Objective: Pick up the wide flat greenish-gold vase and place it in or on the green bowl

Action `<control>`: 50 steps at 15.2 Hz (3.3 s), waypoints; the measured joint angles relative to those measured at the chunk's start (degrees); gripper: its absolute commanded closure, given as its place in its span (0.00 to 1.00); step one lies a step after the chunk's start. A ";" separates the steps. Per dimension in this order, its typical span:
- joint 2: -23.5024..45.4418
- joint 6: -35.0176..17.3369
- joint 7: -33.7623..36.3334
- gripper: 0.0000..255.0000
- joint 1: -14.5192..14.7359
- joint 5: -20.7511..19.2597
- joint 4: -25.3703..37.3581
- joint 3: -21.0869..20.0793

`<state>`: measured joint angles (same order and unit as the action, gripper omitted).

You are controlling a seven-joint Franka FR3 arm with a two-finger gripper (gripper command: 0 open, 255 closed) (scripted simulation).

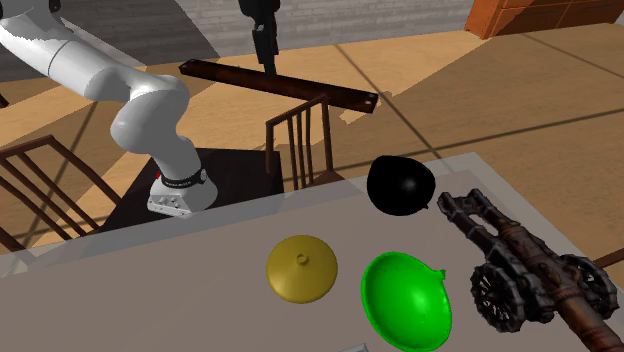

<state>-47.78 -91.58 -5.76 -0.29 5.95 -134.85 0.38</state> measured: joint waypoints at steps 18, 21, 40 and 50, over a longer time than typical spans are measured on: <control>10.36 -17.90 -22.21 0.00 -4.99 -9.74 -7.79 19.91; 15.27 -21.87 -26.67 0.00 -4.96 -10.14 -6.81 24.01; 41.20 -38.61 -49.90 0.00 -0.90 1.61 -0.92 40.21; 41.52 -39.13 -50.24 1.00 -0.87 1.94 -1.17 40.31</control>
<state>-6.26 -130.71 -56.00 -1.16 7.89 -136.02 40.68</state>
